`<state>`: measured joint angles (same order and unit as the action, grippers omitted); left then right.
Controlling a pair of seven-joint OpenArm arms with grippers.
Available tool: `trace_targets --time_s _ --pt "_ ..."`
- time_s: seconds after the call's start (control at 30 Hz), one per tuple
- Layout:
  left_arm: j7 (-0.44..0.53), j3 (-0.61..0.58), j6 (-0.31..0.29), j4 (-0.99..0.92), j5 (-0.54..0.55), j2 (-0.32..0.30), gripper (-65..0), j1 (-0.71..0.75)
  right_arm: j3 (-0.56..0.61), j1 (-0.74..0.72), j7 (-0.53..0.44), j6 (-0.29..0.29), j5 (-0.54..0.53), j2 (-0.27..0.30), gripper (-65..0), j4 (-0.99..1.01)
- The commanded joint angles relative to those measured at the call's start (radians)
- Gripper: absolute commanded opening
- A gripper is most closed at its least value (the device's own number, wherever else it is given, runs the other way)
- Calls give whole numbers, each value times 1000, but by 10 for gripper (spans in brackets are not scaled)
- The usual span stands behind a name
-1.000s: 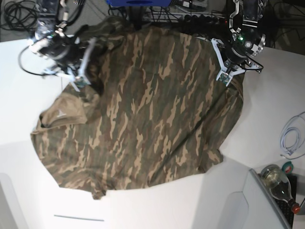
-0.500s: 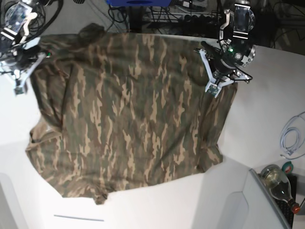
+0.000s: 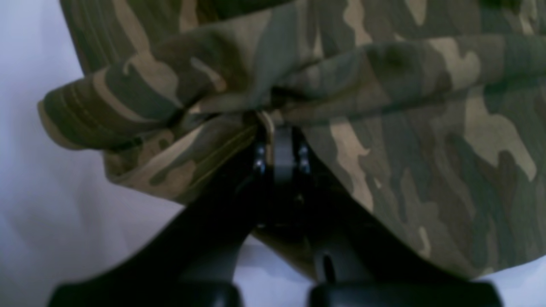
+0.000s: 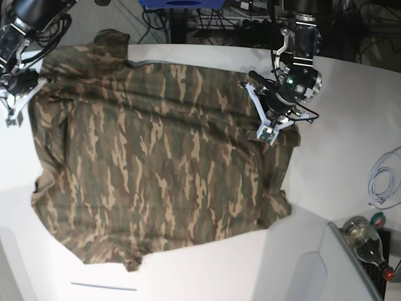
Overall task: Layout the t-shirt on the table in an organized manner, then fold the t-shirt properly
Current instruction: 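Pull the grasped edge apart with both grippers to smooth the shirt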
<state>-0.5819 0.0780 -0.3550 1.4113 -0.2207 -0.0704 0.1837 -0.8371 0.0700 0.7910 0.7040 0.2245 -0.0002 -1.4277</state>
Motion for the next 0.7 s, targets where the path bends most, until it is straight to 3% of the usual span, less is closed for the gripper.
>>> trace_targets --time_s 0.0,0.03,0.1,0.23,0.33,0.47,0.67 --pt "-83 1 -11 -10 -23 -4 -650 23 -1 -9 -9 -6 -3 12 -641 -14" --pt "-83 1 -11 -10 -23 -4 -650 24 -1 -9 -9 -6 -4 10 -633 -17" --pt "-83 3 -11 -10 -23 -4 -650 33 -24 -9 -9 -6 -21 9 -560 -20" --pt "-83 3 -11 13 -23 -15 -650 36 -176 -8 -9 -6 -208 13 -320 -20" --pt "-85 3 -11 32 -23 -18 -650 36 -293 3 -9 -6 -350 16 -180 -12" --pt "-85 3 -11 32 -23 -21 -650 30 -317 49 -3 -6 -485 27 -161 -12" --pt "-85 3 -11 29 -23 -33 -650 29 -314 54 -2 -6 -558 35 -156 87"
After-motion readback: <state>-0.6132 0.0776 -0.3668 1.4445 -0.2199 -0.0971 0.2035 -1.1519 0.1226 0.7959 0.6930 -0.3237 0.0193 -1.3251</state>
